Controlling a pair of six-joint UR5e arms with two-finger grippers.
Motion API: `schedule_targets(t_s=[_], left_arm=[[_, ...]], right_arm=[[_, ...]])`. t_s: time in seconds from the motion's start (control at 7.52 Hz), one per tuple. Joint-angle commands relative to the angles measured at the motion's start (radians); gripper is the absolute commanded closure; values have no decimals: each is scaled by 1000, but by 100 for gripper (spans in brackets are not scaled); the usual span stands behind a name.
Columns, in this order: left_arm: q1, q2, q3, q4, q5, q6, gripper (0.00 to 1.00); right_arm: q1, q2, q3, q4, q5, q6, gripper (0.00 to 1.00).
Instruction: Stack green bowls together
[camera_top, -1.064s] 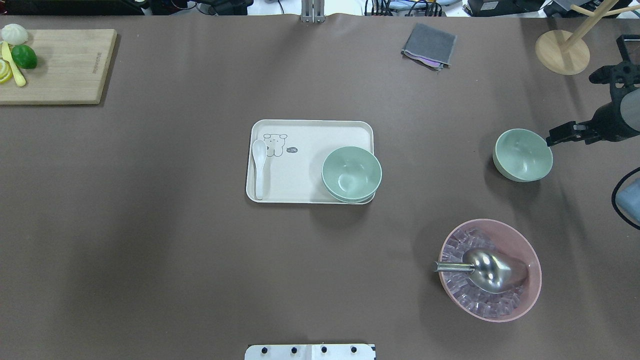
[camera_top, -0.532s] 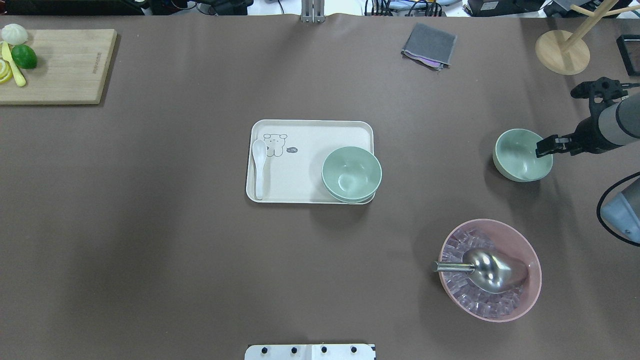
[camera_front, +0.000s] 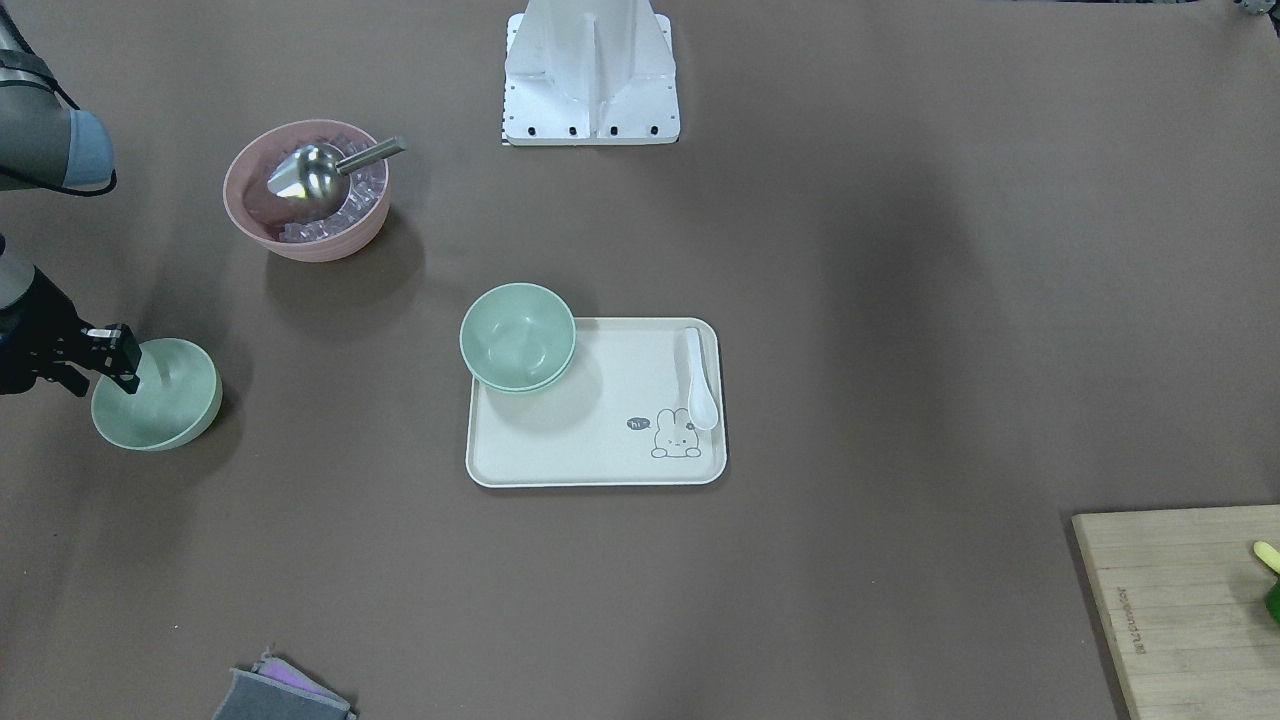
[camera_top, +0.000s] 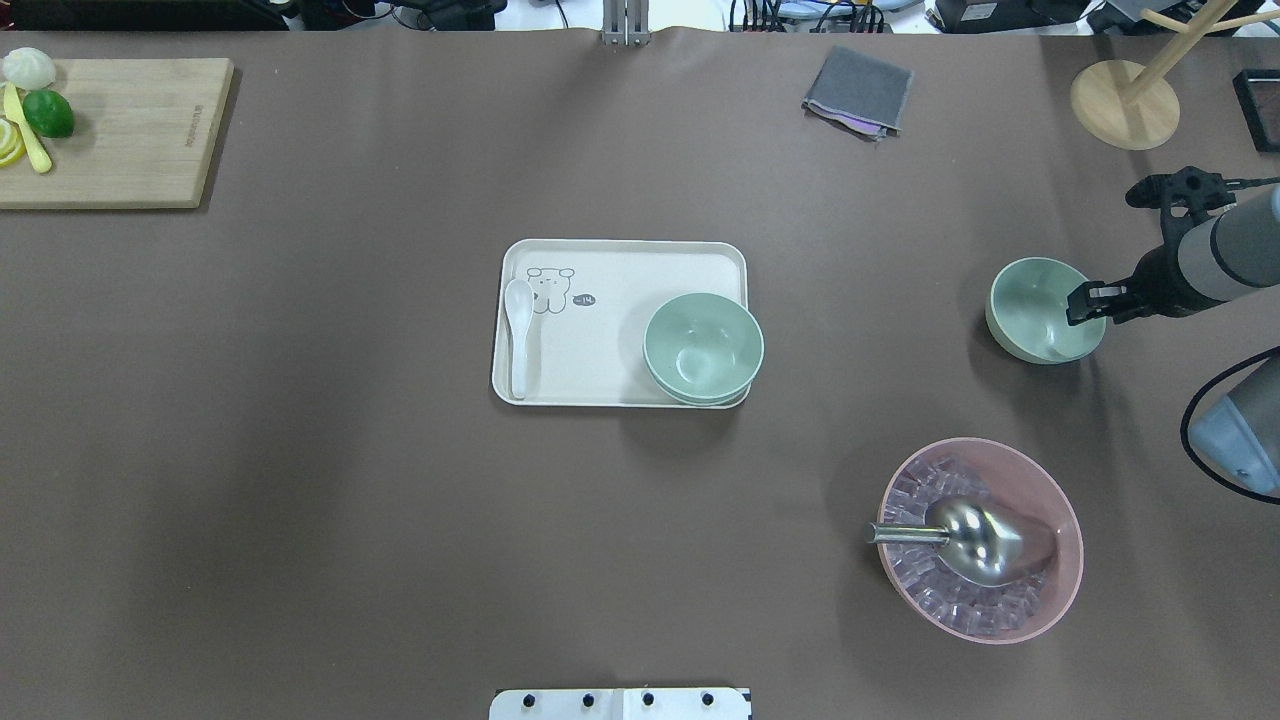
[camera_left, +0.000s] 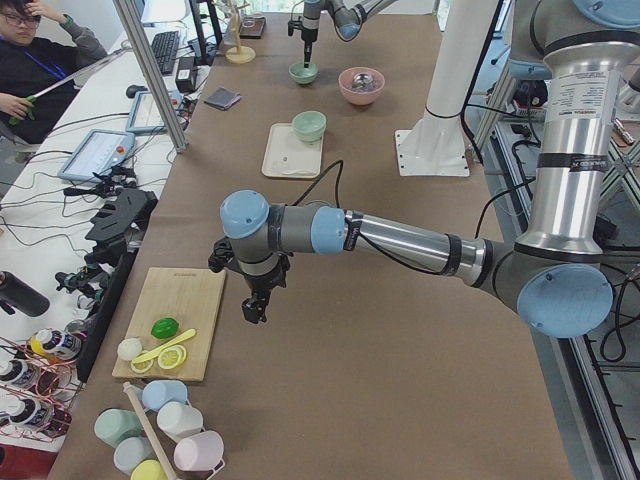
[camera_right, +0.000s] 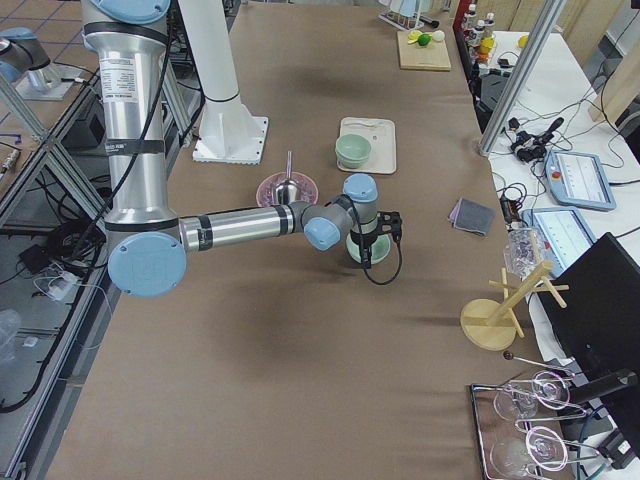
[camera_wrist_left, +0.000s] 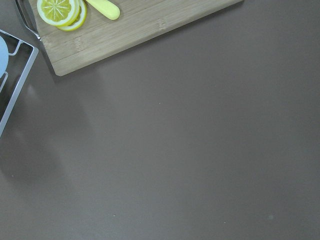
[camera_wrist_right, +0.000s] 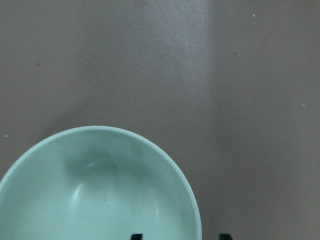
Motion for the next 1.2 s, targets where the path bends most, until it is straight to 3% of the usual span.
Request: schedule_targets(t_s=[0.0, 0.4, 0.53, 0.8, 1.06], left_arm=[[0, 0, -2, -2, -1, 0, 2], [0, 1, -10, 0, -1, 0, 2], [0, 1, -15, 0, -1, 0, 2], [0, 1, -16, 0, -1, 2, 2], [0, 1, -19, 0, -1, 0, 2]], right_arm=[[1, -3, -4, 0, 1, 0, 41], [2, -11, -6, 0, 1, 0, 47], [2, -13, -6, 0, 1, 2, 57], [4, -13, -6, 0, 1, 2, 100], [10, -7, 0, 0, 1, 2, 100]])
